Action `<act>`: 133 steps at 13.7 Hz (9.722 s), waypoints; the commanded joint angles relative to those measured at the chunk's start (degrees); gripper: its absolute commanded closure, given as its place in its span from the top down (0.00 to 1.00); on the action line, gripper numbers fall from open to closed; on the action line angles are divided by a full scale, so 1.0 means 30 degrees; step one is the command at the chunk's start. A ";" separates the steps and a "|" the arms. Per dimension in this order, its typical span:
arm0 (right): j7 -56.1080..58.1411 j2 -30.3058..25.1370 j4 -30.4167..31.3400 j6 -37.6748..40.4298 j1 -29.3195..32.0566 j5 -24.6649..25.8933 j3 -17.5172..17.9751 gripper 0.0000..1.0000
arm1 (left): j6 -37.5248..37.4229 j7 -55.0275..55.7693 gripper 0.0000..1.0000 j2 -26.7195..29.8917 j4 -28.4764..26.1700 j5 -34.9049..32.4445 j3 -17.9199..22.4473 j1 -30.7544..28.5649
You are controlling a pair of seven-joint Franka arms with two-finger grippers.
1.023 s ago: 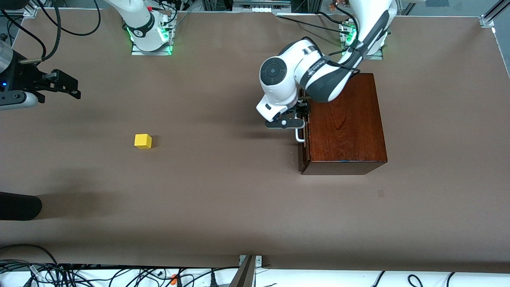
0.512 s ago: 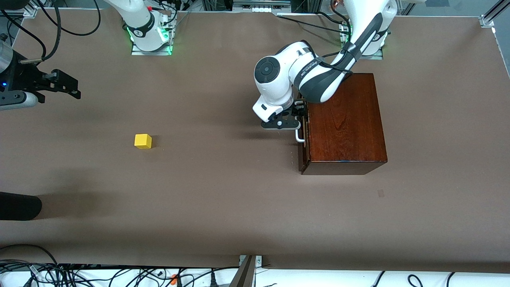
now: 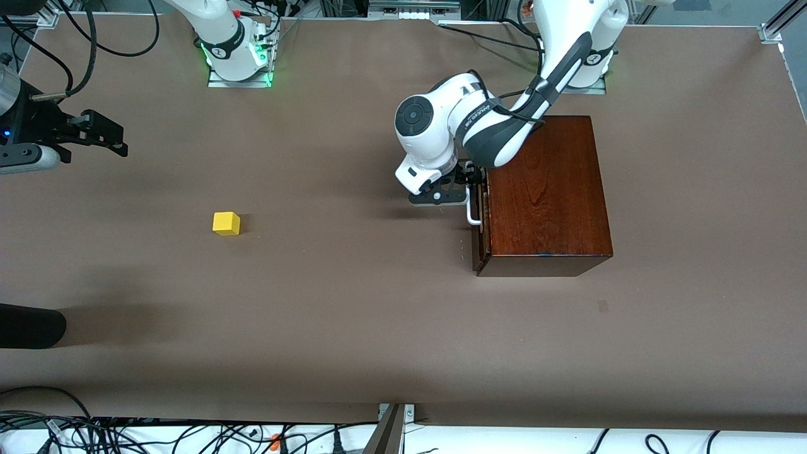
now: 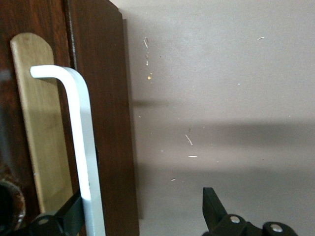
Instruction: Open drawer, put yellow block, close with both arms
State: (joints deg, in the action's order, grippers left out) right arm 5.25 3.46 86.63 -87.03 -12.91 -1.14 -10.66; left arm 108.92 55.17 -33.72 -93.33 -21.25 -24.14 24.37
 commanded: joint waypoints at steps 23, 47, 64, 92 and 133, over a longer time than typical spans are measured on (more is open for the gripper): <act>0.0096 0.0196 -0.0400 0.0182 0.0230 -0.0030 0.0038 1.00 | 0.4241 0.2556 1.00 -0.1914 0.2896 0.0399 -0.0009 0.1984; 0.1262 0.1192 -0.0283 0.1121 0.0552 -0.0648 0.0008 1.00 | -0.9173 -1.1354 1.00 0.4850 0.5093 0.3919 -0.0038 -0.5921; 0.1268 0.0491 0.8522 -0.6101 0.0435 -0.0908 0.0067 1.00 | -0.6298 -1.9592 1.00 1.1947 -0.0918 0.6937 0.8370 -0.6307; 0.1385 0.6787 1.3692 -2.2347 -0.0210 -0.3722 0.0975 0.85 | -0.7917 -1.9328 1.00 1.0801 0.1196 0.7201 0.8224 -0.6307; 0.6249 1.0476 -0.3915 -1.1740 -1.2485 0.1141 0.4931 0.37 | -0.8093 -1.9328 1.00 1.0596 0.1519 0.7201 0.8224 -0.6190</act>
State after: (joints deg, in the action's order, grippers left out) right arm 24.92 32.64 77.76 -123.09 -49.95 1.42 4.73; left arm 86.33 -3.22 -0.71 -91.33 -0.61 0.34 5.40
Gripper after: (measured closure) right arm 0.445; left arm 0.000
